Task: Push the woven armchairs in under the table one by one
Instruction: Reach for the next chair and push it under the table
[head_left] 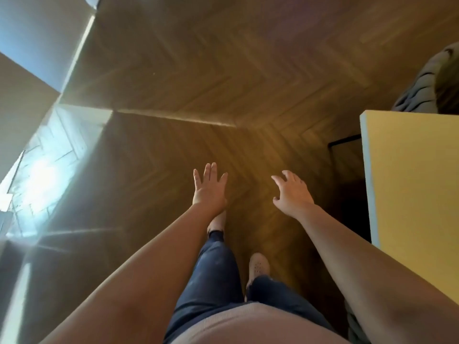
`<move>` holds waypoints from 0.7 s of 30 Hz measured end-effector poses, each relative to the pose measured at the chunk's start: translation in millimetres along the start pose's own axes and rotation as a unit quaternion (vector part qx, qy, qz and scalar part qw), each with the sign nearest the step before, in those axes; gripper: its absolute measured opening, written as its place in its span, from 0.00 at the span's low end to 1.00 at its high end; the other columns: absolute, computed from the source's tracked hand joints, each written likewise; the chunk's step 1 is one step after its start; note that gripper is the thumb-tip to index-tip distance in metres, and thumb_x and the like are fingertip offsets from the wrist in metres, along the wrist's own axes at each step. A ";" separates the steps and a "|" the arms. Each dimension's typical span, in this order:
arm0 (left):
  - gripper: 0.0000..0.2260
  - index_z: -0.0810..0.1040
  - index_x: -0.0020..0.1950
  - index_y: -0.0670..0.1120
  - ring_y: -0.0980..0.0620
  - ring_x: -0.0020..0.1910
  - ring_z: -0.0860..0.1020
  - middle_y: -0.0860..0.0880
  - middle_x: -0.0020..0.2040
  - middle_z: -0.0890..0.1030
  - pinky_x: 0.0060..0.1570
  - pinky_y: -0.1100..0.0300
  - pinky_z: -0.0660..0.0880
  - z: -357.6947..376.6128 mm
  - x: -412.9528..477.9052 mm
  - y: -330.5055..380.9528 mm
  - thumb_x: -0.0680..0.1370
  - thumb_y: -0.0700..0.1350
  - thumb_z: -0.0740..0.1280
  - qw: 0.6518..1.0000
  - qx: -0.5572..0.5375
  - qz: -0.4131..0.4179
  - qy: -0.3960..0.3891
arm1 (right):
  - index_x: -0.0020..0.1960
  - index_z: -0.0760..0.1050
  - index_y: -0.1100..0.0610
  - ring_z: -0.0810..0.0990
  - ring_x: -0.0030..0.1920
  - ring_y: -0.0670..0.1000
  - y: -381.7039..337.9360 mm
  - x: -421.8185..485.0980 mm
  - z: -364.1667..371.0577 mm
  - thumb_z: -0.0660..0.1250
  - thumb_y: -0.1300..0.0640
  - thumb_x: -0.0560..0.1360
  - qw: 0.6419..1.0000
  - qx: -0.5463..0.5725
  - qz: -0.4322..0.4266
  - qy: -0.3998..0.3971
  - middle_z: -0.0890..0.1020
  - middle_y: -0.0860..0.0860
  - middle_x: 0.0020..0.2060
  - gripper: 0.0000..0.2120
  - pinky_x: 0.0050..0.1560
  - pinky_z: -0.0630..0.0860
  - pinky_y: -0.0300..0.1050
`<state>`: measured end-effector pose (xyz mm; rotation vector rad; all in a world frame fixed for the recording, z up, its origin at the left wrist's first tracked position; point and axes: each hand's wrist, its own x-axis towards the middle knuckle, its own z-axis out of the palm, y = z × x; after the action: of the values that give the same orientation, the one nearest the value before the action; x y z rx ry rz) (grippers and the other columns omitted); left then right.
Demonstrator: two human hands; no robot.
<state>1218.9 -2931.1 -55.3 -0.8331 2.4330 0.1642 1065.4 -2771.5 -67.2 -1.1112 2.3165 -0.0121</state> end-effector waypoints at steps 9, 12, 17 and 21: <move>0.26 0.59 0.77 0.48 0.40 0.77 0.38 0.38 0.78 0.41 0.71 0.36 0.38 -126.3 199.8 -14.7 0.80 0.47 0.62 0.977 0.146 0.152 0.014 | 0.77 0.57 0.50 0.55 0.77 0.56 17.8 143.8 -74.2 0.66 0.50 0.78 0.983 0.102 0.149 0.024 0.57 0.56 0.77 0.31 0.76 0.57 0.53; 0.25 0.58 0.77 0.48 0.39 0.78 0.40 0.39 0.79 0.42 0.72 0.36 0.39 -176.9 261.0 -8.0 0.81 0.46 0.59 0.961 0.200 0.191 0.030 | 0.77 0.58 0.50 0.56 0.77 0.56 26.6 184.4 -105.5 0.66 0.50 0.78 0.972 0.141 0.184 0.048 0.58 0.56 0.76 0.31 0.75 0.58 0.52; 0.26 0.57 0.78 0.48 0.39 0.78 0.40 0.40 0.79 0.42 0.72 0.36 0.40 -235.8 335.8 33.2 0.81 0.40 0.57 0.946 0.215 0.242 0.030 | 0.77 0.57 0.50 0.55 0.77 0.56 67.9 234.1 -158.3 0.66 0.50 0.78 0.954 0.148 0.243 0.097 0.58 0.57 0.76 0.31 0.76 0.56 0.54; 0.27 0.52 0.79 0.48 0.39 0.77 0.40 0.39 0.79 0.42 0.72 0.35 0.41 -276.5 396.5 90.4 0.81 0.38 0.56 0.918 0.252 0.304 0.043 | 0.77 0.57 0.52 0.55 0.76 0.57 129.3 269.1 -202.5 0.65 0.50 0.77 0.921 0.124 0.331 0.166 0.58 0.58 0.75 0.32 0.76 0.53 0.57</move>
<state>777.2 -3147.1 -44.8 0.1576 2.5622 -0.2716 739.6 -2926.4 -58.7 -0.1700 2.7847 -0.2469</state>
